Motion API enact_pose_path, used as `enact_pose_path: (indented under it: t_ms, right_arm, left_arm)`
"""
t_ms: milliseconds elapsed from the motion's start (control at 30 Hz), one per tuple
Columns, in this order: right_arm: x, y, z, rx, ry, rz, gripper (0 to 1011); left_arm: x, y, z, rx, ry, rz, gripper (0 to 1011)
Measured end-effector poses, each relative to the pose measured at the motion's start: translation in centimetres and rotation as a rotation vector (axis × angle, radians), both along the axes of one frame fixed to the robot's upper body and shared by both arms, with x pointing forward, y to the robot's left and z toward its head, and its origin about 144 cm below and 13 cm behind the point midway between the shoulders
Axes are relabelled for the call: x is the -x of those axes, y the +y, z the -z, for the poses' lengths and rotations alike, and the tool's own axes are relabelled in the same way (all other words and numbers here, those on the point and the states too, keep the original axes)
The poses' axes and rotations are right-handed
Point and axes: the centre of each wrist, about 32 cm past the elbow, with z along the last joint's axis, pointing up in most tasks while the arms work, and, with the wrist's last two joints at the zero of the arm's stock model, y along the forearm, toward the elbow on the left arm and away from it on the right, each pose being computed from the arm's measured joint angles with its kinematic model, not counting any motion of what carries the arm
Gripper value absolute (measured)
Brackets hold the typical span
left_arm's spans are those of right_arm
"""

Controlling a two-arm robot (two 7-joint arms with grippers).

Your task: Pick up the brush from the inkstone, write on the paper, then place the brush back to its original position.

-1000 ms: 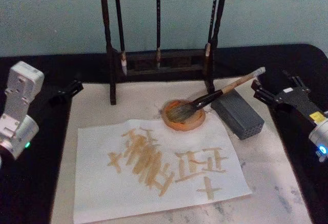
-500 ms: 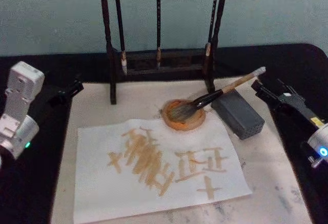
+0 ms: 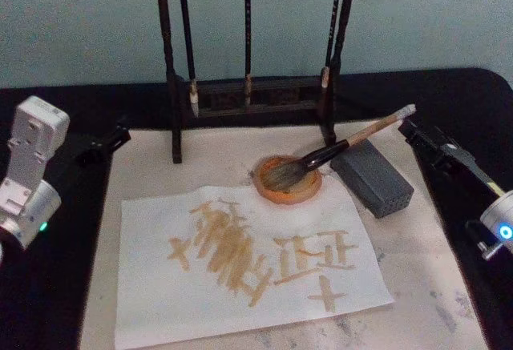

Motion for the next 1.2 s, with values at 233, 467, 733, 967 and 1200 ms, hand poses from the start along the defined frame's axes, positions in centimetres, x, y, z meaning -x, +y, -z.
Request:
enact_pose_path:
  t_ms: [233,467,733,967,1200]
  right_arm:
    - [-1.0,-0.2,0.5,-0.022,0.029,0.010,1008]
    - [-1.9,-0.3,0.7,-0.014,0.054,0.020,1008]
    - [-3.1,-0.4,0.9,-0.017,0.066,0.023,1008]
    - [-4.2,-0.1,1.2,-0.024,0.068,0.009,1008]
    - [-5.2,0.3,1.4,-0.029,0.064,-0.010,1008]
  left_arm:
    - [0.0,0.0,0.0,0.000,0.000,0.000,1000]
    - [0.0,0.0,0.0,0.000,0.000,0.000,1002]
    - [0.0,0.0,0.0,0.000,0.000,0.000,1002]
    - [0.0,0.0,0.0,0.000,0.000,0.000,1002]
    - [0.0,0.0,0.0,0.000,0.000,0.000,1002]
